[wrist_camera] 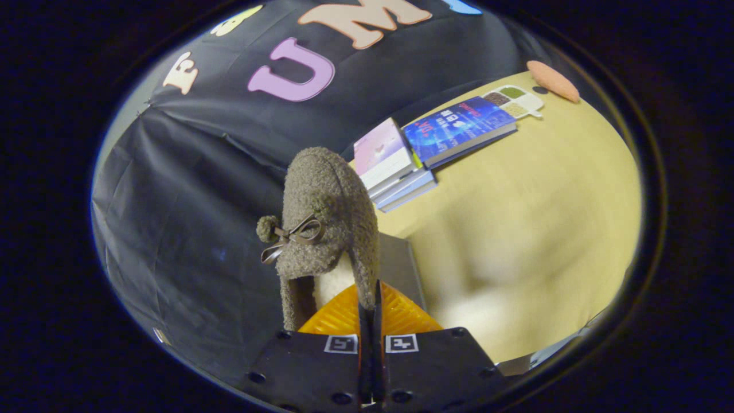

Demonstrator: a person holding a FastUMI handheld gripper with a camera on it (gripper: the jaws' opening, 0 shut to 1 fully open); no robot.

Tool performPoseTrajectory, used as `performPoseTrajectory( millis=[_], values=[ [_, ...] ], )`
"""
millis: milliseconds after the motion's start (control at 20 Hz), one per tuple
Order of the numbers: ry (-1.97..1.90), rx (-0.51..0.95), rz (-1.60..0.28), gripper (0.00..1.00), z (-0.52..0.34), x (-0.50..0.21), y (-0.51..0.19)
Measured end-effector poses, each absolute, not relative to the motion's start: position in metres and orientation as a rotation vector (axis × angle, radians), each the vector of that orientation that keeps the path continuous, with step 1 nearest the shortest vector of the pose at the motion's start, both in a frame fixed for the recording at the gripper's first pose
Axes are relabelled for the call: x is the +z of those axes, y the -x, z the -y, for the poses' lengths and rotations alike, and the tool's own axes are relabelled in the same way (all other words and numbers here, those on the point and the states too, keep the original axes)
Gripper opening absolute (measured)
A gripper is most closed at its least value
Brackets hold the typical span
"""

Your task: Open the storage box then place both shoes into the box .Put the left shoe in first, then the right shoe, with the right side of both shoes facing outward in a uniform manner.

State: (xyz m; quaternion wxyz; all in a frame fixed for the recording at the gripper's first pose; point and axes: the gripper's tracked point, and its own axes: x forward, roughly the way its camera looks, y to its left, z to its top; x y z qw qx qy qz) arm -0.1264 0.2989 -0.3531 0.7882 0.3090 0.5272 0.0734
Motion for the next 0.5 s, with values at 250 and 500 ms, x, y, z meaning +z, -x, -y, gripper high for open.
performPoseTrajectory(
  millis=[250,500],
  values=[
    [-0.637,0.199,-1.191,0.04,-0.347,-0.368,0.138],
    [-0.574,0.167,-1.252,0.04,-0.363,-0.392,0.157]
  ],
)
